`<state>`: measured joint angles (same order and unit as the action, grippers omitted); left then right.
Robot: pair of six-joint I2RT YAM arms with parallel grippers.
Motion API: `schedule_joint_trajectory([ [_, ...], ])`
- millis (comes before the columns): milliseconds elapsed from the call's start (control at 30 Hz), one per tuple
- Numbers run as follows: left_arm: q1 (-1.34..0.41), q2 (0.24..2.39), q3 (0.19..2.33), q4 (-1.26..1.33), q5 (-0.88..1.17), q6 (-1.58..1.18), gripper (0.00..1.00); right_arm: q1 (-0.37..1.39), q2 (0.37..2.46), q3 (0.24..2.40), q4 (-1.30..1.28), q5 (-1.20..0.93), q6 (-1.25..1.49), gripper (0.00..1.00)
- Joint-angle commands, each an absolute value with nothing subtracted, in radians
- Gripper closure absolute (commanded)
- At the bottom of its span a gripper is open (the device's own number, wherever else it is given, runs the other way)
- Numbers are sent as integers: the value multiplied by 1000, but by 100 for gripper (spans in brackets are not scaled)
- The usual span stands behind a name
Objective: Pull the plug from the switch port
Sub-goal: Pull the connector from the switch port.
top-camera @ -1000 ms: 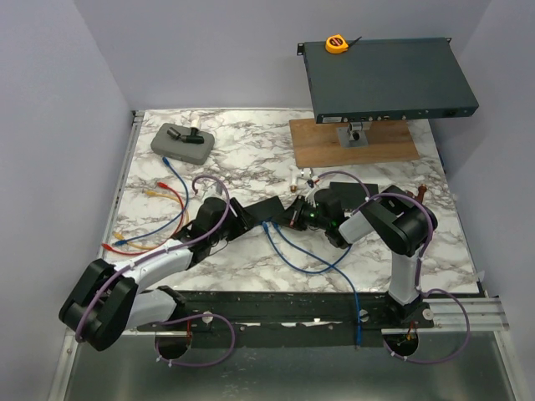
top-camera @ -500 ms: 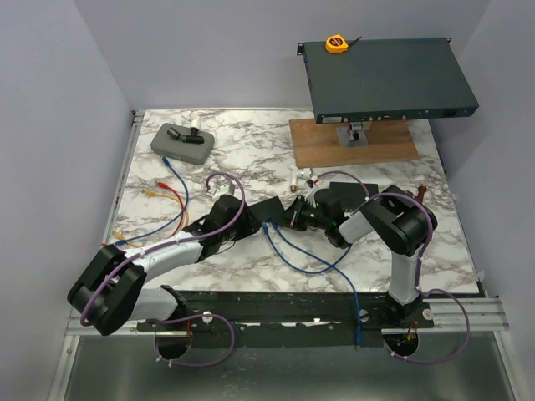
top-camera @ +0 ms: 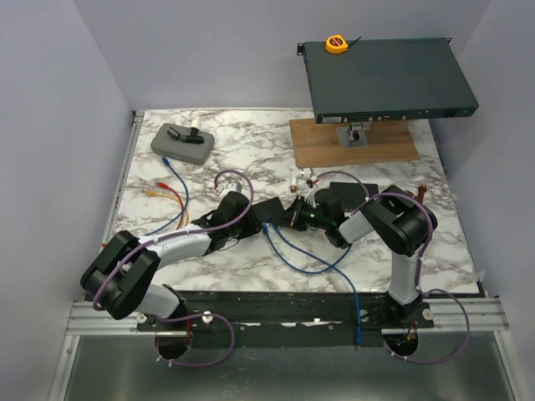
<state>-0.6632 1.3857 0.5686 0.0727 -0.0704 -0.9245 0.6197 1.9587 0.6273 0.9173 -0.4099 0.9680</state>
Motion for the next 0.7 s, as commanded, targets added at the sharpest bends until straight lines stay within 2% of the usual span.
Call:
schedule_joint_trajectory([
  [0,-670,1416,596,64,-57,-912,66,615,1980,631,873,-437,942,99],
  [667,-668,1485,601,73,-78,-974,66,615,1979,589,899,-471,942,99],
])
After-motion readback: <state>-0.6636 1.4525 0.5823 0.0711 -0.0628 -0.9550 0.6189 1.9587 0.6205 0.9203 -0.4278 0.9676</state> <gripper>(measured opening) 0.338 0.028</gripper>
